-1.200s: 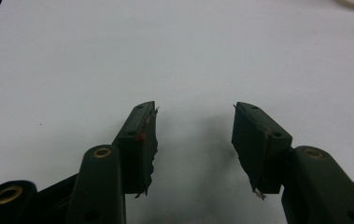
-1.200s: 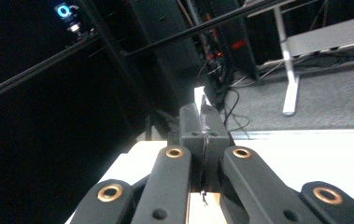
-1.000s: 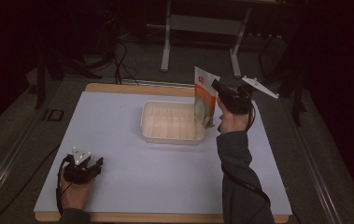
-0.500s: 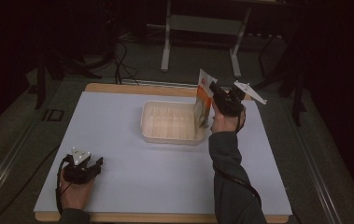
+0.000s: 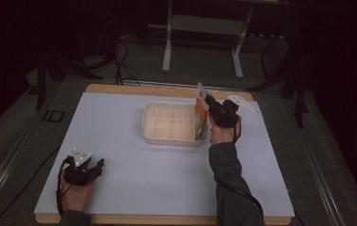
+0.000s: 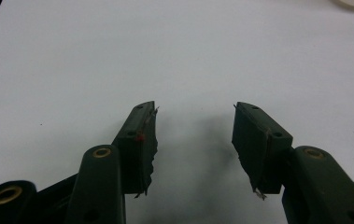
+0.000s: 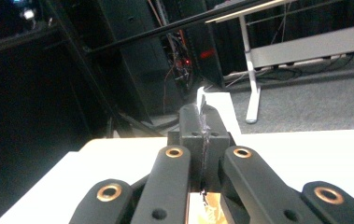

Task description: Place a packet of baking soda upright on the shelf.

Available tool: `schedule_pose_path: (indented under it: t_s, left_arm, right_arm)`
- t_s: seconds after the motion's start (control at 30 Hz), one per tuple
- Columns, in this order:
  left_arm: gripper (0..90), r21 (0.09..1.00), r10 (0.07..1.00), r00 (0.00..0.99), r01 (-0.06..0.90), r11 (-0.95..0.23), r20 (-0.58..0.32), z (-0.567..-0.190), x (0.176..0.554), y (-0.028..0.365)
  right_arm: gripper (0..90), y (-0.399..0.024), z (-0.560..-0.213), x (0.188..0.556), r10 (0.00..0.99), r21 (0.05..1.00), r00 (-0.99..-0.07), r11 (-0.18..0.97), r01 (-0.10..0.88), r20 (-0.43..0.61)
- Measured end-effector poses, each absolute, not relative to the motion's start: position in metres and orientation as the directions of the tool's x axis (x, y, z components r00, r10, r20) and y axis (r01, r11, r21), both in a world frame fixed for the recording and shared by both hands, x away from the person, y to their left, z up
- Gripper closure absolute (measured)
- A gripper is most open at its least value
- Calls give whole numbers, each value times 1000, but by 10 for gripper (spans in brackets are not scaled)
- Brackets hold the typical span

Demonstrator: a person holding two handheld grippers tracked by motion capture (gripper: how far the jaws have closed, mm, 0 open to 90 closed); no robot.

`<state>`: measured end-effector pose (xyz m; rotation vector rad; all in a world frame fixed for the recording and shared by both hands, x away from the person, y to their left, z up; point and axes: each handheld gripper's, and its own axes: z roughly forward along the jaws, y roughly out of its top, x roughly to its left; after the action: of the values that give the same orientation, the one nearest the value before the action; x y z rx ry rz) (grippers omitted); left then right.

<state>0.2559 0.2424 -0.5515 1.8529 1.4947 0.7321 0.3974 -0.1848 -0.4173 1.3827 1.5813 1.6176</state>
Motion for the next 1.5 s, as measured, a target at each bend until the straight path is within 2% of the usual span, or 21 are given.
schedule_pose_path:
  t_s: [0.17,0.27,0.43,0.6,0.77,1.1,1.33,1.5]
  left_arm:
    - [493,766,980,197,625,-148,28,-552,256,243]
    - [493,768,981,194,624,-145,28,-552,256,243]
    - [492,767,980,195,625,-146,28,-552,256,242]
    - [492,767,981,193,625,-144,27,-552,256,242]
    - [491,765,980,196,627,-148,30,-552,256,242]
    - [490,766,981,194,626,-146,28,-552,256,242]
    - [489,769,981,193,623,-143,26,-551,256,243]
    - [488,770,981,192,623,-141,25,-551,256,243]
  right_arm:
    - [885,-185,-418,385,884,947,-400,-126,296,243]
    - [846,-187,-423,380,878,938,-408,-113,329,249]
    - [836,-190,-442,371,885,916,-398,-70,396,240]
    - [857,-191,-460,365,888,898,-401,-31,440,227]
    - [892,-189,-468,357,888,897,-418,14,441,192]
    - [879,-191,-479,354,885,887,-423,25,461,195]
    - [747,-196,-482,354,873,873,-436,25,487,218]
    - [701,-199,-476,348,867,871,-460,63,487,194]
